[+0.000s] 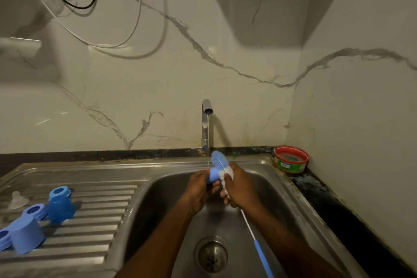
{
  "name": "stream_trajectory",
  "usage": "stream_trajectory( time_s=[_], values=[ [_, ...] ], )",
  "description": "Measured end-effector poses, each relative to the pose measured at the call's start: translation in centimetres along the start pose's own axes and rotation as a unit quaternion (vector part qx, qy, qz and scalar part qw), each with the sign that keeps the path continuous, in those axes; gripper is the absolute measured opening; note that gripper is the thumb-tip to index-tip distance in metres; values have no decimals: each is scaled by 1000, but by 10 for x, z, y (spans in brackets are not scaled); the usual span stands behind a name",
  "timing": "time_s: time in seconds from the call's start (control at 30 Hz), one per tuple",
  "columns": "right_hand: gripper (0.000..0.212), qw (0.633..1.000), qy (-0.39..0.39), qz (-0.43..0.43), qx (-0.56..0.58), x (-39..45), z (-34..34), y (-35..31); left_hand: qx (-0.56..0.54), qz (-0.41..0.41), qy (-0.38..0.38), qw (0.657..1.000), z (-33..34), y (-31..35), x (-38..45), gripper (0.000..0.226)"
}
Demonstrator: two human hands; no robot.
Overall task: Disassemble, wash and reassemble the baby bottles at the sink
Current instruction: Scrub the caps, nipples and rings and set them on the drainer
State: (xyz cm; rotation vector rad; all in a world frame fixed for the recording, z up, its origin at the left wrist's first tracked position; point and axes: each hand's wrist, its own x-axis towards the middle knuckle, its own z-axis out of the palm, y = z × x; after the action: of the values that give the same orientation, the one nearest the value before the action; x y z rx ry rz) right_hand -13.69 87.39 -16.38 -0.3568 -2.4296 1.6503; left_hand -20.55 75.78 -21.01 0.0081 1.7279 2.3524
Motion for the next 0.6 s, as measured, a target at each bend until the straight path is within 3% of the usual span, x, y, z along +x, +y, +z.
stream_trajectory(
  time_s=[0.07, 0.13, 0.2, 0.23, 0.3, 0.37, 0.43, 0.53, 0.6],
  values=[
    [31, 999, 9, 41, 18, 9, -6, 2, -23, 3, -24, 999, 6, 0, -3, 31],
    [28, 999, -4, 45, -3, 10, -12, 1, -44, 13, 6, 999, 5, 1, -2, 27],
    [20, 999, -17, 10, -36, 7, -19, 1, 19, 76, 55, 995, 0, 1, 1, 22],
    [16, 999, -16, -8, -42, 6, -25, -1, 96, 133, 90, 982, -3, 2, 2, 17],
    [18, 997, -15, -53, -61, 0, -32, -12, 253, 272, 153, 916, -7, 4, 0, 6],
    [26, 994, -26, -81, -75, -3, -35, -23, 336, 364, 141, 857, -6, 6, -2, 3],
    [34, 984, -60, -88, -140, -5, -36, -31, 420, 366, 120, 821, -3, 7, -6, 4],
    [48, 942, -109, -125, -294, 0, -46, -37, 550, 337, 114, 756, -7, -7, 5, 12],
    [47, 924, -107, -158, -331, 7, -61, -41, 536, 279, 78, 793, -11, -10, 15, 18]
  ],
)
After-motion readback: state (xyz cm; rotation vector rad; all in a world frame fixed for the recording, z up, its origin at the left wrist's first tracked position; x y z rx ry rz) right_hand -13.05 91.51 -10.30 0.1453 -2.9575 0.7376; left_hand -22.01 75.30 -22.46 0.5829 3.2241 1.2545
